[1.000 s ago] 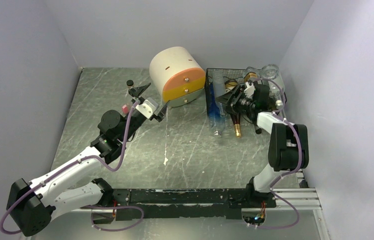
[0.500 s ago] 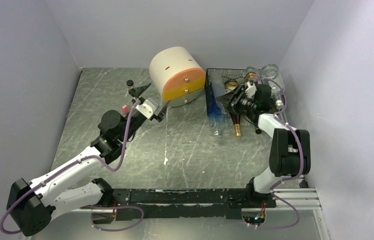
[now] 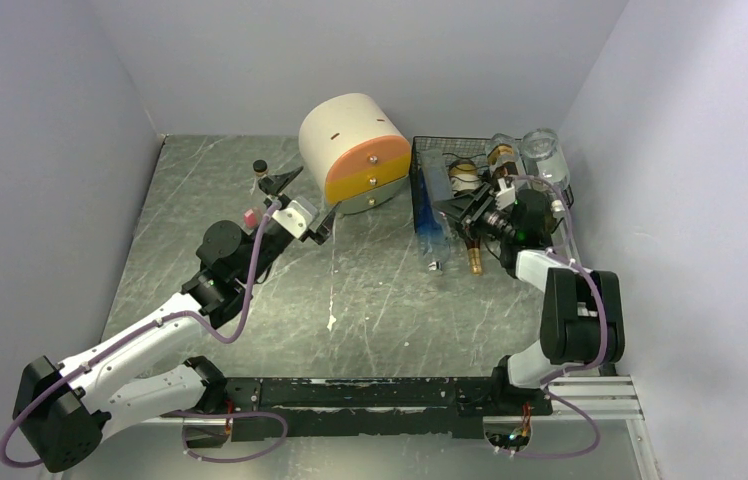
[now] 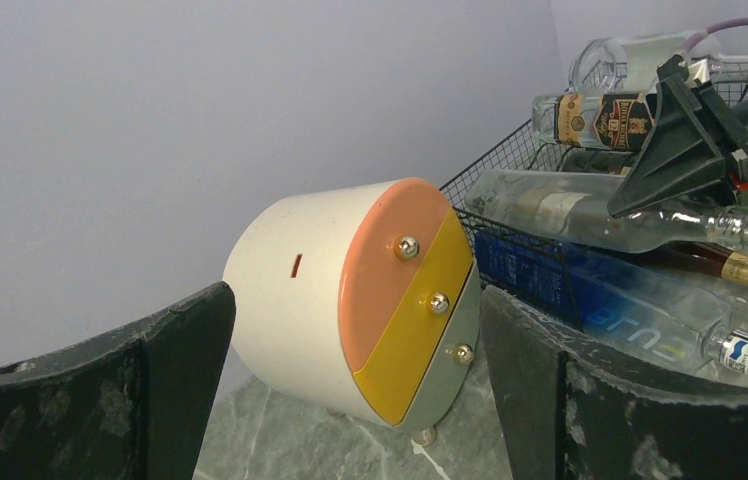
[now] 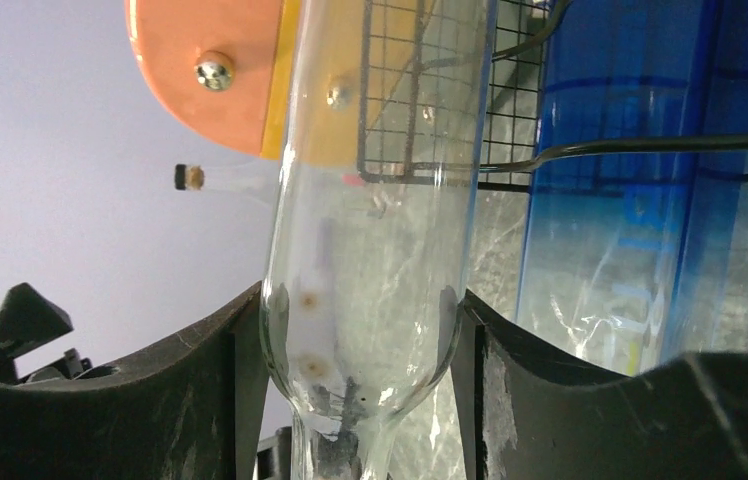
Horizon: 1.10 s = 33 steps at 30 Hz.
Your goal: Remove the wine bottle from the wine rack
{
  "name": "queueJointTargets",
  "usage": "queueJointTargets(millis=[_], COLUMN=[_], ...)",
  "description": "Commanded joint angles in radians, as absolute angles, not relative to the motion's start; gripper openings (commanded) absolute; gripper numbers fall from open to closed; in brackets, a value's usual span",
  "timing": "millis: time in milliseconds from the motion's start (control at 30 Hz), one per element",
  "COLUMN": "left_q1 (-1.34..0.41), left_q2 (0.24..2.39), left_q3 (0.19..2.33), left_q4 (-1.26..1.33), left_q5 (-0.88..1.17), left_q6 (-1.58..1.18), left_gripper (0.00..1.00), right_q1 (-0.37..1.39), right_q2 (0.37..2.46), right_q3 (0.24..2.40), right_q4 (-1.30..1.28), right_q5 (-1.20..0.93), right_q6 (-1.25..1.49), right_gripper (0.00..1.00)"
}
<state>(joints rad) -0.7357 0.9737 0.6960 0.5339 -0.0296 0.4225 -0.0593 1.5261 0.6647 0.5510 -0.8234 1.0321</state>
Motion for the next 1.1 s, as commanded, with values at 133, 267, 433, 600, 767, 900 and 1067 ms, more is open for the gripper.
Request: queueJointTargets(millis=[133, 267, 433, 600, 767, 900, 1067], left_q1=[-0.745, -0.745, -0.746, -0.749, -0.755, -0.761, -0.780], left_q2=[0.976, 0.966, 0.950, 0.949, 0.952, 0.960, 0.986], left_q3=[0.697, 0.702, 0.700, 0.706, 0.714, 0.715, 0.722], left_q4=[0.556, 0.552, 0.553, 0.549, 0.540, 0.540, 0.536], left_q5=[-0.005, 0.002, 0.003, 0.009, 0.038, 0.065, 0.112], left_q6=[0.416, 0.409, 0.399, 0.391, 0.374, 0.362, 0.349], left_gripper=[0.95, 0.95, 0.95, 0.95, 0.94, 0.95, 0.95], right_q1=[-0.125, -0.153, -0.175, -0.196, -0.207, -0.207, -0.207], right_q2=[1.391, 1.352, 1.335, 1.300, 1.204, 1.144, 1.091], right_q3=[0.600, 0.592, 0.598, 0.575, 0.605, 0.641, 0.680], right_q4=[0.762, 0.768, 0.712, 0.731, 0.581, 0.444, 0.247], right_q5=[-0.828, -0.844, -0.858, -0.878, -0.879, -0.894, -0.940], right_q6=[1.149, 1.188, 1.186, 1.216, 1.151, 1.090, 0.992], right_gripper=[0.12, 0.11, 0.11, 0.10, 0.09, 0.09, 0.08])
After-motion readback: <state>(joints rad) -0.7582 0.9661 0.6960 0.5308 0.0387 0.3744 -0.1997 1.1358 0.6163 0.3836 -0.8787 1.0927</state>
